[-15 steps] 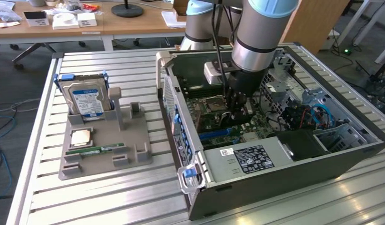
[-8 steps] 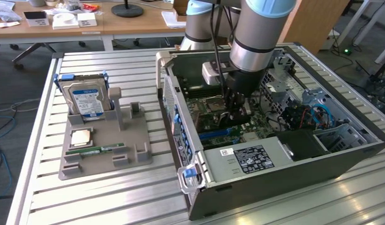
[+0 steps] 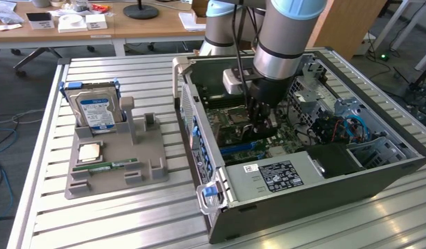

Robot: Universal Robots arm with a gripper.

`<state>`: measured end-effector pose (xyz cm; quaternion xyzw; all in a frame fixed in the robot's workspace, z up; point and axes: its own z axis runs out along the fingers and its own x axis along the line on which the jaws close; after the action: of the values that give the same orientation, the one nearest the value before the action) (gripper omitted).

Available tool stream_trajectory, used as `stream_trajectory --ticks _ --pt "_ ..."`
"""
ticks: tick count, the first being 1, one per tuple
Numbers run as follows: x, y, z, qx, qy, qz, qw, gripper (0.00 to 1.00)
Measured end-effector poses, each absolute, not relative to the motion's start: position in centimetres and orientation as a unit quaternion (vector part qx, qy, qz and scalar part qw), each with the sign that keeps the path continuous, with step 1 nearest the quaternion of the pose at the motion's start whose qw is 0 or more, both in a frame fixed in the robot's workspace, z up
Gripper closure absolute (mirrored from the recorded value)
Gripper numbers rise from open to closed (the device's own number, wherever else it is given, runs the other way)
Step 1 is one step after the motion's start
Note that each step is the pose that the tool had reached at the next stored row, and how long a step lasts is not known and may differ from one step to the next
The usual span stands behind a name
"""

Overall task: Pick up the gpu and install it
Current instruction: 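Insert the gpu into the slot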

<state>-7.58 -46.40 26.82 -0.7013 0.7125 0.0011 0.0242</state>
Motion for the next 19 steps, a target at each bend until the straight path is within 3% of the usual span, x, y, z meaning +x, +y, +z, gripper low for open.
stream_trajectory --ticks 19 --pt "-8.31 -46.48 26.59 -0.701 0.712 0.001 0.024 0.74"
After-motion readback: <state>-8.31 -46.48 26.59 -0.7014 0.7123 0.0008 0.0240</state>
